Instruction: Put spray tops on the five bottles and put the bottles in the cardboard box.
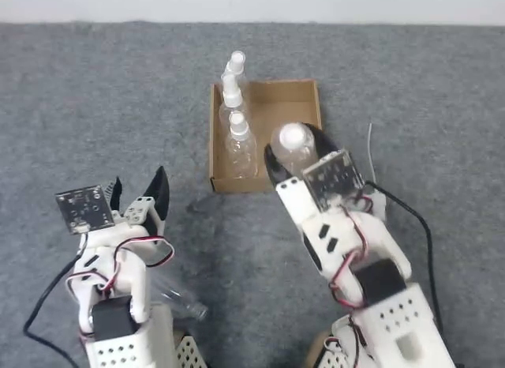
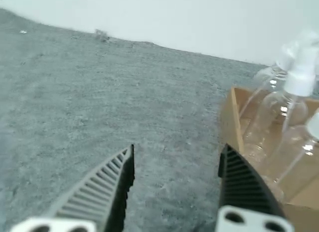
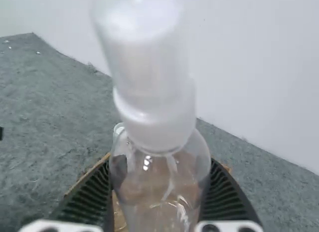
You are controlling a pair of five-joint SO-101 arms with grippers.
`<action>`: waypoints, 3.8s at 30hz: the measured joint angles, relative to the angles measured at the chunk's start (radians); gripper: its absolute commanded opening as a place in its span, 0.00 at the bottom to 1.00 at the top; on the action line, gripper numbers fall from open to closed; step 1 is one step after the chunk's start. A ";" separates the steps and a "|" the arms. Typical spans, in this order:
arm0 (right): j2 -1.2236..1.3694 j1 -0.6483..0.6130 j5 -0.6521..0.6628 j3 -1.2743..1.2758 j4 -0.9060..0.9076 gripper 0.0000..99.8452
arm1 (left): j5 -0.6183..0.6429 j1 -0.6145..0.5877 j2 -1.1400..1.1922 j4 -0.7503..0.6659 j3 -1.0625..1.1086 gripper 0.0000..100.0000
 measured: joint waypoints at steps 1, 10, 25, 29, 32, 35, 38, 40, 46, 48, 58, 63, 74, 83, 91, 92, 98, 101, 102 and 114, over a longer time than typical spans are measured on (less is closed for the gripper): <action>0.031 0.002 0.000 -0.009 -0.011 0.06 | 0.000 -0.012 0.000 0.000 0.000 0.26; 0.244 0.002 -0.002 -0.018 -0.176 0.06 | 0.000 -0.014 0.000 -0.095 0.068 0.26; 0.588 0.089 -0.117 -0.172 -0.330 0.06 | 0.000 -0.020 0.000 -0.132 0.083 0.26; 0.689 0.089 -0.144 -0.238 -0.331 0.07 | 0.000 -0.020 0.000 -0.132 0.083 0.26; 0.752 0.091 -0.195 -0.279 -0.331 0.07 | 0.000 -0.020 0.000 -0.132 0.083 0.26; 0.822 0.094 -0.235 -0.322 -0.331 0.07 | 0.000 -0.020 0.000 -0.132 0.083 0.26; 0.885 0.092 -0.245 -0.374 -0.331 0.07 | 0.000 -0.020 0.000 -0.132 0.083 0.26; 0.934 0.092 -0.247 -0.413 -0.331 0.07 | 0.000 -0.020 0.000 -0.132 0.083 0.26; 1.057 0.094 -0.247 -0.509 -0.331 0.07 | 0.000 -0.020 0.000 -0.132 0.083 0.26; 1.088 0.101 -0.247 -0.532 -0.331 0.07 | 0.000 -0.020 0.000 -0.132 0.083 0.26; 1.264 0.164 -0.247 -0.655 -0.331 0.07 | 0.000 -0.020 0.000 -0.132 0.083 0.26; 1.344 0.167 -0.247 -0.718 -0.331 0.07 | 0.000 -0.020 0.000 -0.132 0.083 0.26; 1.445 0.167 -0.285 -0.801 -0.331 0.06 | -0.035 -0.020 0.000 -0.132 0.095 0.26; 1.445 0.167 -0.308 -0.793 -0.468 0.06 | -0.038 -0.020 0.000 -0.138 0.095 0.26; 1.447 0.167 -0.308 -0.738 -0.594 0.06 | -0.038 -0.020 0.000 -0.138 0.095 0.26; 1.447 0.167 -0.308 -0.736 -0.594 0.06 | -0.038 -0.020 0.000 -0.138 0.095 0.26; 1.550 0.169 -0.308 -0.736 -0.635 0.06 | -0.038 -0.020 0.000 -0.138 0.095 0.26; 1.603 0.169 -0.308 -0.736 -0.671 0.06 | -0.038 -0.020 0.000 -0.138 0.095 0.26; 1.613 0.169 -0.302 -0.738 -0.681 0.06 | -0.038 -0.020 0.000 -0.138 0.095 0.26; 1.659 0.167 -0.195 -0.740 -0.769 0.07 | -0.040 -0.020 0.000 -0.138 0.095 0.26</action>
